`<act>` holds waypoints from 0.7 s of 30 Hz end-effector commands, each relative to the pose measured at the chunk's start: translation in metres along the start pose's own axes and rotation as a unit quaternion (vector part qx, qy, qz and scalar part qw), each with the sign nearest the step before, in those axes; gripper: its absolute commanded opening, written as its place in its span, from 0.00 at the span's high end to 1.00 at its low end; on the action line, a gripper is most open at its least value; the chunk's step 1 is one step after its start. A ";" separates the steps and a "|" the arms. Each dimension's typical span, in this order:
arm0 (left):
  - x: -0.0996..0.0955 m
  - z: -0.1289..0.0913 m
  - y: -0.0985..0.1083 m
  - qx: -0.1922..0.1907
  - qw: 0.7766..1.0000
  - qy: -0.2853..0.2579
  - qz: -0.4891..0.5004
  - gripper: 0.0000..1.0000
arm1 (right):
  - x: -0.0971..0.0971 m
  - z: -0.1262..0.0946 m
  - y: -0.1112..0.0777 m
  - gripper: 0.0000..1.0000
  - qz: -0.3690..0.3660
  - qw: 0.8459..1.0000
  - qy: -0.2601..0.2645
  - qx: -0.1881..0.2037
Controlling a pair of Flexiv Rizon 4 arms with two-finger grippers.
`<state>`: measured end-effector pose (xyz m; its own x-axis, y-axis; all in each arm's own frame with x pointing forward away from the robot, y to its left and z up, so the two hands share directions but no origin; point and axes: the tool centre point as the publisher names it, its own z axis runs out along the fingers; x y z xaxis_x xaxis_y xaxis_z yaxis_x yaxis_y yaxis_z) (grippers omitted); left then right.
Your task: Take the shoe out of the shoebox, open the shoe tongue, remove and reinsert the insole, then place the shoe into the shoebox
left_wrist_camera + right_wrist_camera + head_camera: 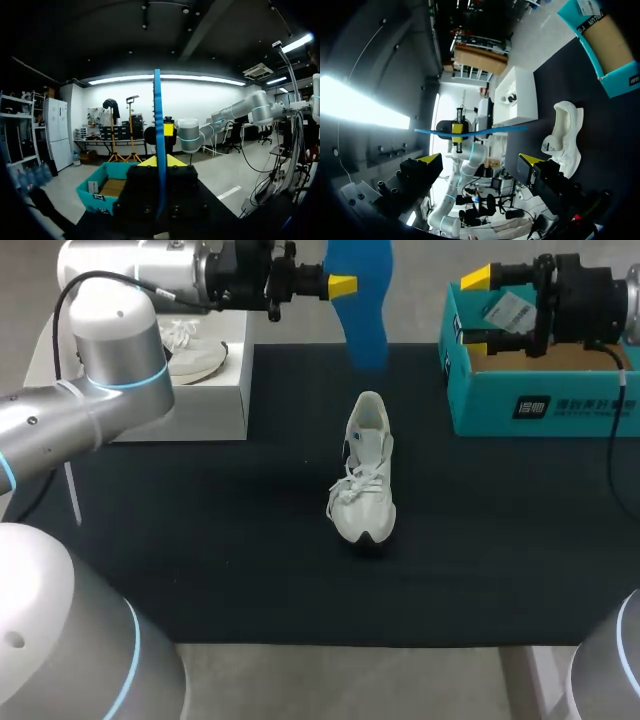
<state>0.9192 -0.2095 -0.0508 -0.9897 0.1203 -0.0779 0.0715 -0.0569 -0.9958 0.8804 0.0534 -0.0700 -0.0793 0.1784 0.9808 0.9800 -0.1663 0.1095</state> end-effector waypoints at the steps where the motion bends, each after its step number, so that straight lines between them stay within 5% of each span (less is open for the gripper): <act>1: -0.006 -0.004 0.000 -0.009 0.857 0.037 0.513 1.00 | 0.000 0.001 0.000 0.00 0.000 1.000 0.000 -0.001; 4: -0.006 -0.005 0.000 -0.009 0.833 0.019 0.553 1.00 | 0.000 0.001 0.000 0.00 0.000 1.000 0.000 -0.001; 20: -0.006 -0.005 0.000 -0.009 0.833 0.019 0.553 1.00 | 0.000 0.001 0.000 0.00 0.000 1.000 0.000 -0.001; 21: -0.007 -0.005 0.004 -0.018 0.807 0.024 0.590 1.00 | 0.000 0.001 0.000 0.00 0.000 1.000 0.000 -0.001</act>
<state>0.9252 -0.2057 -0.0501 -0.6866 0.0864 -0.7219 0.7126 -0.1167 -0.6917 0.8806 0.0529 -0.0700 -0.0801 0.1772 0.9809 0.9801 -0.1655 0.1099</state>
